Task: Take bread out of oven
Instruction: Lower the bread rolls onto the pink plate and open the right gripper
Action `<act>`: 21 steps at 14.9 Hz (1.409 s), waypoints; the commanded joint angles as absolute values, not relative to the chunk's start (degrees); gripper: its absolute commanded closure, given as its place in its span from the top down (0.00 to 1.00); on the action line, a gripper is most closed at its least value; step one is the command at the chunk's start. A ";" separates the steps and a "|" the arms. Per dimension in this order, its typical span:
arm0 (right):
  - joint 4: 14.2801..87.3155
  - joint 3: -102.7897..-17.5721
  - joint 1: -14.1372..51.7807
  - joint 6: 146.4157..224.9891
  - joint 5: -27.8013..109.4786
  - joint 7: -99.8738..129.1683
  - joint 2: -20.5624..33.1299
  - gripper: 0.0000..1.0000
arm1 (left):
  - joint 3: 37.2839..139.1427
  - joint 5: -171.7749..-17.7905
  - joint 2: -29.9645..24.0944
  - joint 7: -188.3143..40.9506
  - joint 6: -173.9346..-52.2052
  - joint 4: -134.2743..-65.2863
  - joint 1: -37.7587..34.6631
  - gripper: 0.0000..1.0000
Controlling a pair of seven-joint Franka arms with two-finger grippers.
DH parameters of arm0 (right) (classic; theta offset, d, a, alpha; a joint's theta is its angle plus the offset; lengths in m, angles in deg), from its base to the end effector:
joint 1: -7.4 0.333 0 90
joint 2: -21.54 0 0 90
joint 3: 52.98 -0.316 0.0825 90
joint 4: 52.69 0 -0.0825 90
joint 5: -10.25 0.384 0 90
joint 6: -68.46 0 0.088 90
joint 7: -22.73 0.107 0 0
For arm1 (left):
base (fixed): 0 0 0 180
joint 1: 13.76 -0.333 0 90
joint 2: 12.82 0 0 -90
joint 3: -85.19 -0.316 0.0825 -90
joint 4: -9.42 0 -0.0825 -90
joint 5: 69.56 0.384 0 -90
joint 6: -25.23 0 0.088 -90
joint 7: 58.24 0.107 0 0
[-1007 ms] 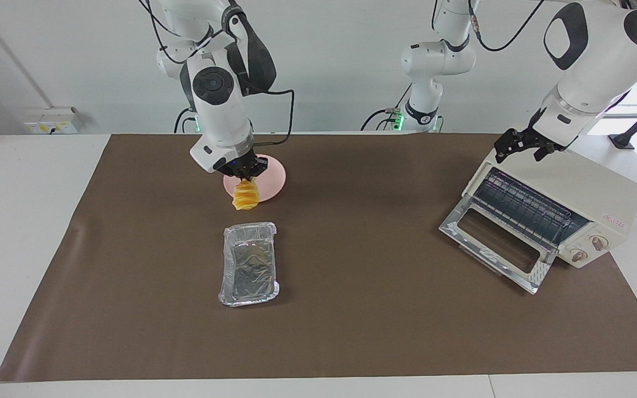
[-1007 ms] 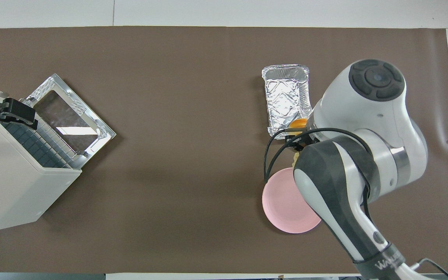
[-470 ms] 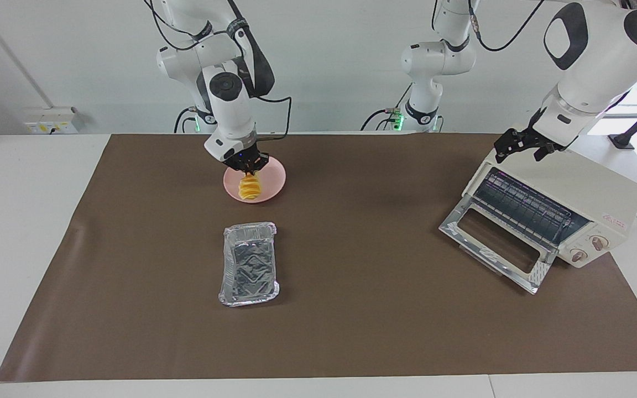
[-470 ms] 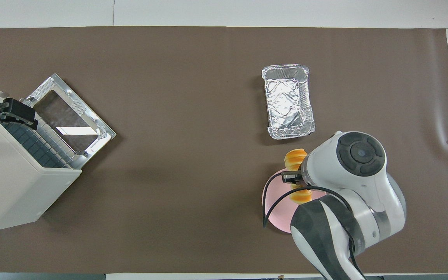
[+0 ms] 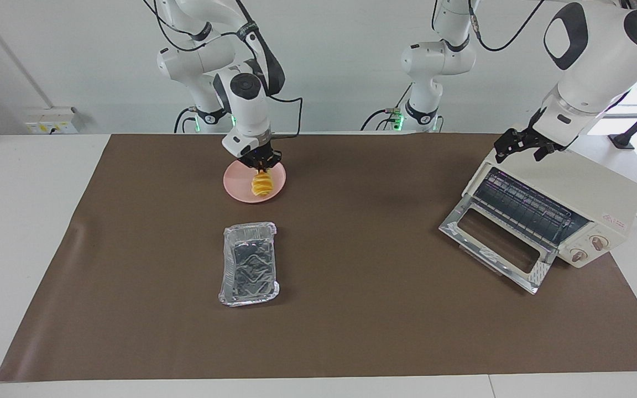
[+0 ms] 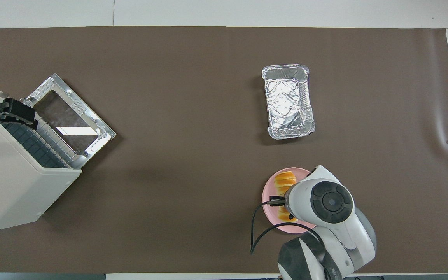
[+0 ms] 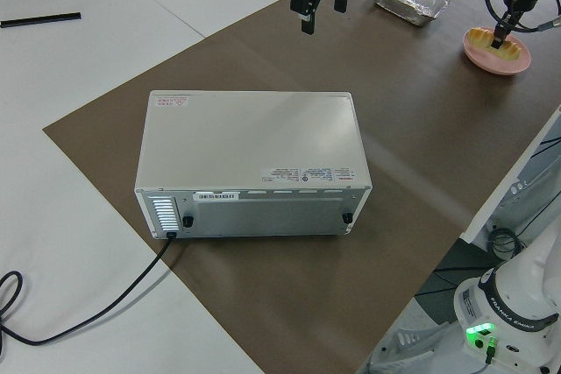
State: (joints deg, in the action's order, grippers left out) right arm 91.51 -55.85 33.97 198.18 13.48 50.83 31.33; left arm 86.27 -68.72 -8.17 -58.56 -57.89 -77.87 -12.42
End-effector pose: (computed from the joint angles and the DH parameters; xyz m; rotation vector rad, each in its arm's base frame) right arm 0.3814 0.2166 0.3347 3.1283 -0.0242 -0.1375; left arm 0.5646 -0.0217 0.5915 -3.1151 0.0562 0.2397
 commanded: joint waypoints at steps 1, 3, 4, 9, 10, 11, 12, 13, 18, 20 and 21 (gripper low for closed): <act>92.86 -55.79 33.06 201.34 13.94 49.81 32.00 0.00 | 85.89 -68.24 -9.39 -58.50 -58.36 -79.18 -12.09 1.00; 92.86 -55.79 33.06 202.13 13.94 49.98 31.82 0.00 | 85.89 -68.24 -9.48 -58.50 -58.36 -79.18 -12.09 1.00; 92.86 -55.79 33.06 202.31 13.94 49.81 31.82 0.00 | 85.89 -68.24 -9.39 -58.50 -58.36 -79.18 -12.09 1.00; 92.86 -55.79 33.06 201.61 13.94 49.98 31.82 1.00 | 85.89 -68.24 -9.48 -58.50 -58.36 -79.18 -12.09 1.00; 92.68 -55.79 33.06 201.61 13.94 50.15 31.73 1.00 | 85.89 -68.24 -9.39 -58.50 -58.36 -79.18 -12.09 1.00; 92.42 -55.79 33.06 201.61 13.94 50.07 31.47 1.00 | 85.89 -68.24 -9.39 -58.50 -58.36 -79.18 -12.09 1.00; 91.37 -55.79 32.97 201.00 13.94 50.07 31.12 1.00 | 85.89 -68.24 -9.48 -58.50 -58.36 -79.18 -12.09 1.00; 88.40 -55.71 32.89 198.73 13.94 50.15 29.99 1.00 | 85.89 -68.24 -9.39 -58.50 -58.36 -79.18 -12.09 1.00; 66.69 -55.35 27.54 181.41 13.85 49.28 25.05 1.00 | 85.89 -68.24 -9.39 -58.50 -58.36 -79.18 -12.09 1.00; 62.99 -55.18 23.59 181.04 13.85 47.10 25.84 1.00 | 85.89 -68.24 -9.48 -58.50 -58.36 -79.18 -12.09 1.00; 60.62 -55.00 21.57 181.04 13.85 44.12 25.93 1.00 | 85.89 -68.24 -9.39 -58.50 -58.36 -79.18 -12.09 1.00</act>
State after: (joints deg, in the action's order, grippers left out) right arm 65.73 -55.10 25.26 182.51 13.45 48.65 27.23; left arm 86.27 -68.72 -8.17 -58.56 -57.89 -77.87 -12.43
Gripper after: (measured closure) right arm 0.000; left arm 0.000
